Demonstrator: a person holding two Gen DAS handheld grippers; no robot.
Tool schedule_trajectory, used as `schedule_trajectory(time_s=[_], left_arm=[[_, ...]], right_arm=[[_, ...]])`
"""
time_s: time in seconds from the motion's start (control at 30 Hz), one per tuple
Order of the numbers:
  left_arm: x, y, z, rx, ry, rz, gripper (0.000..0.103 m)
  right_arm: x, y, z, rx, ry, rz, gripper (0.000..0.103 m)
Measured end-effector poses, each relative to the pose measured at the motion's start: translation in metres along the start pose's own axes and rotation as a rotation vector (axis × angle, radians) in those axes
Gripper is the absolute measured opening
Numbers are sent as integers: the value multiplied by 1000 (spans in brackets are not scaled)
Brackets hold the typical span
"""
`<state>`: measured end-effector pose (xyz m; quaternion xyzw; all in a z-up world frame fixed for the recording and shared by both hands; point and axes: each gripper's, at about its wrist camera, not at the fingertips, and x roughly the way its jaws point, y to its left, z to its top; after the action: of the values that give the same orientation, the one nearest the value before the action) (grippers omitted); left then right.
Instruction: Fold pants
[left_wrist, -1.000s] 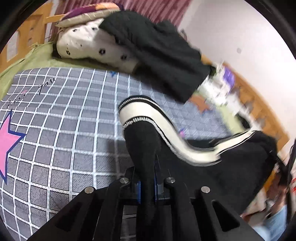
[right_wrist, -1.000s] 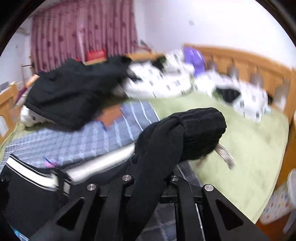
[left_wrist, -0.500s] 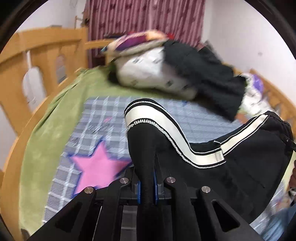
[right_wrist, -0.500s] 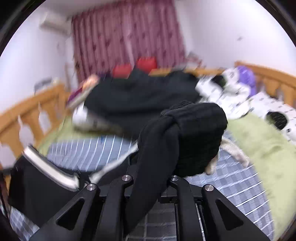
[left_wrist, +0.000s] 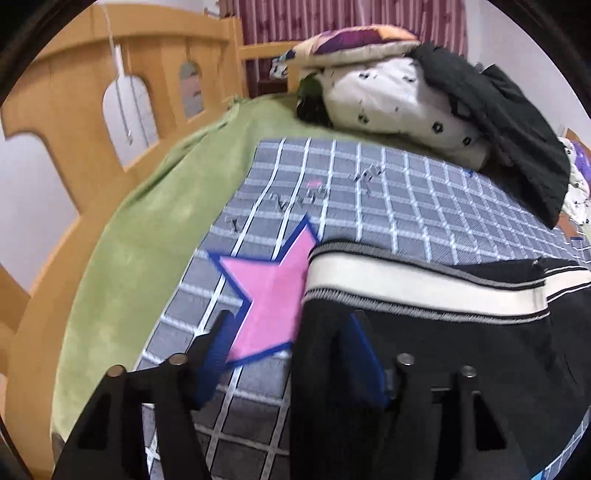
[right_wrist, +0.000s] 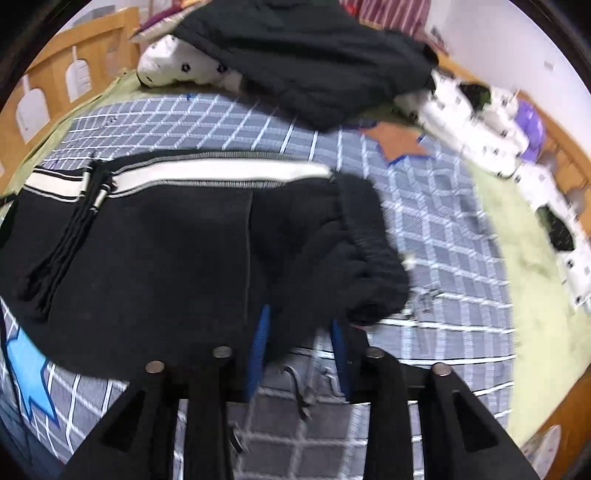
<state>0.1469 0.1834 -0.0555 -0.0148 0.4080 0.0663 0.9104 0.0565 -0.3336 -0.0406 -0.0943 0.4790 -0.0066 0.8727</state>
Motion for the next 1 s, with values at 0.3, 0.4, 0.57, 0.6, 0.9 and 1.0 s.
schedule_trajectory(time_s=[0.3,0.4,0.57,0.6,0.9,1.0], left_arm=[[44,-33,13,55,22,-41,62],[75,-32,-3,37,91,-48,66],[84,0,-4,-133,148,-186,73],[84,2,-6,-143,146,-190,73],[43,-30,-22,-19,88,-94,71],[30,-33,-26,-37,79,-101,71]], right_arm=[[26,9,79,-44,-210,26,49],[100,12,76,-73,-43,-23,48],[104,23,45,-141,-107,-71,48],[94,15,44,-103,-96,-31,47],[16,-84,-9,333,-41,129,68],[30,-94,-17,418,20,190,68]])
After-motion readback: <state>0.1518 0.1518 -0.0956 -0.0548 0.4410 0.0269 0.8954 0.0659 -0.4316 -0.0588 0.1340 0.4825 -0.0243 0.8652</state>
